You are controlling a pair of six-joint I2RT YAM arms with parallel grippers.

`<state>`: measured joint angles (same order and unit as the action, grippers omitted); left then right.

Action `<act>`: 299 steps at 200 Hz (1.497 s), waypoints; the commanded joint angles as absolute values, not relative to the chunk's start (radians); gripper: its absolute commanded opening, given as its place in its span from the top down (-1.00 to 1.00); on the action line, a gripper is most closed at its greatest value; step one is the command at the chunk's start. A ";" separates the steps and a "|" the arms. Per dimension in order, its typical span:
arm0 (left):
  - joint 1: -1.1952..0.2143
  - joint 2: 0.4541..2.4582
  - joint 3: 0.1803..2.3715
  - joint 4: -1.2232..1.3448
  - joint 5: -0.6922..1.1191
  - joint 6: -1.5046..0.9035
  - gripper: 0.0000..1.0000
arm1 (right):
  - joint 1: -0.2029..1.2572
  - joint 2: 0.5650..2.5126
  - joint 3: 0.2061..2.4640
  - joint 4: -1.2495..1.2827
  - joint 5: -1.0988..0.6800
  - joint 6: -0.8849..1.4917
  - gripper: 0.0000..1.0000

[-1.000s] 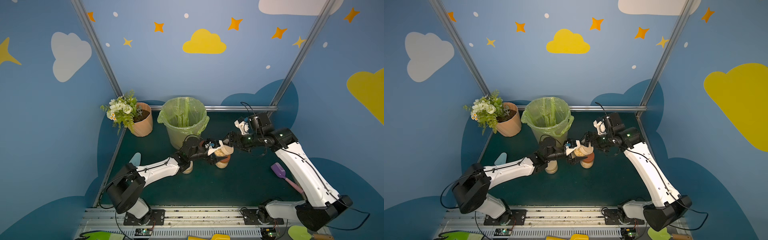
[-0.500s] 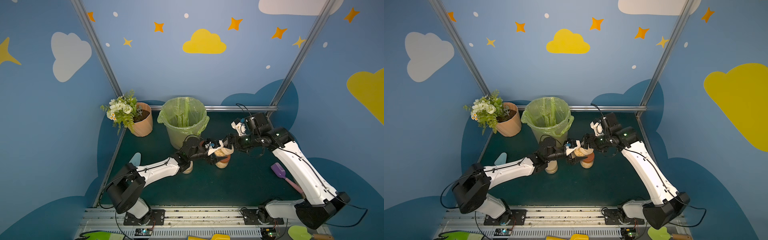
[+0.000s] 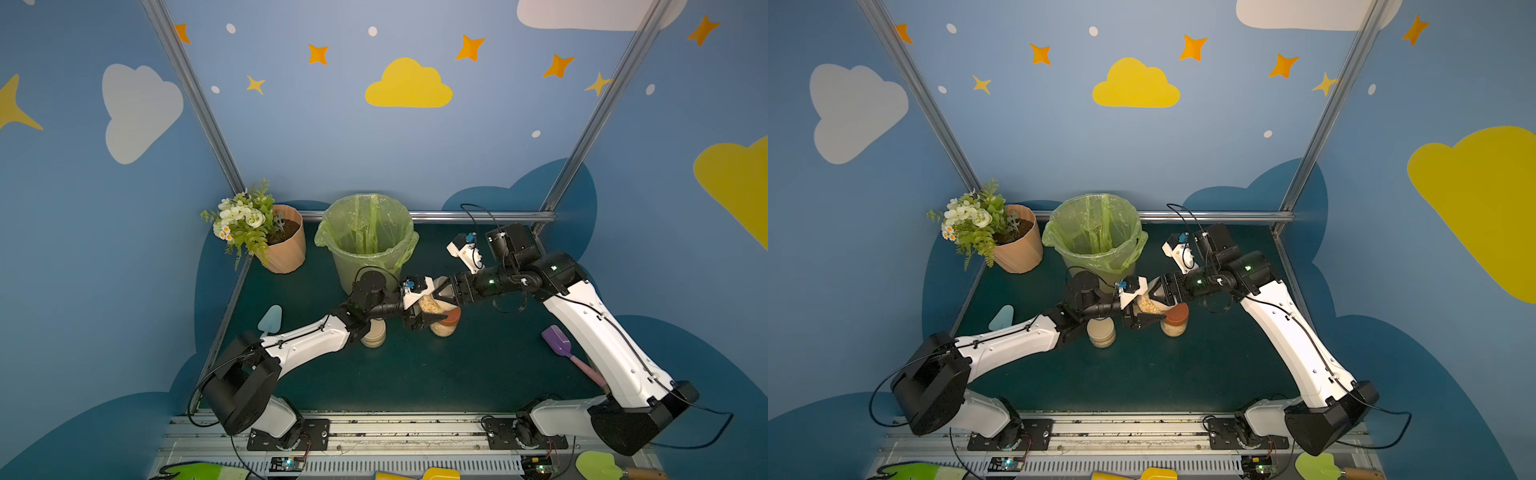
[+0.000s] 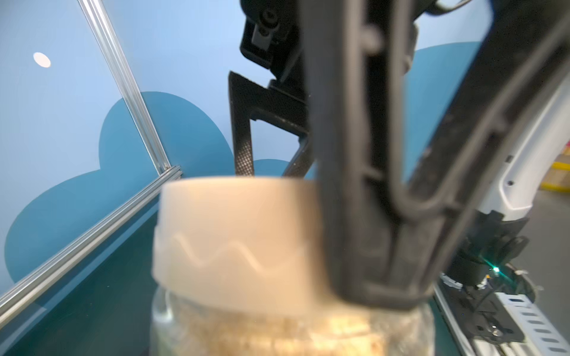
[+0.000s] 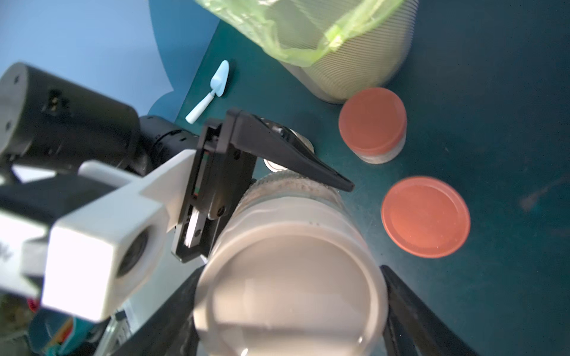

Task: Empty expired oatmeal from jars
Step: Unscrew the lid from the jar, then open the lid of the jar.

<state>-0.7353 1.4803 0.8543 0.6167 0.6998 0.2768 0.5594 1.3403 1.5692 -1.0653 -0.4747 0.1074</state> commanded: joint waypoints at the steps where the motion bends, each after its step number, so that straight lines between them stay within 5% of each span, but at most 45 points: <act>1: -0.729 1.436 0.857 0.690 0.758 0.213 0.91 | 0.584 1.349 1.598 -1.114 -0.571 -0.150 0.10; 56: -0.717 1.395 0.813 0.698 0.780 0.182 0.93 | 0.585 1.371 1.608 -1.142 -0.563 -0.452 0.06; 180: -0.696 1.294 0.719 0.669 0.728 0.216 0.93 | 0.564 1.318 1.598 -0.935 -0.550 -0.682 0.04; 299: -0.624 0.984 0.442 0.550 0.402 0.173 0.91 | 0.441 1.146 1.178 -0.753 -0.504 -0.136 -0.12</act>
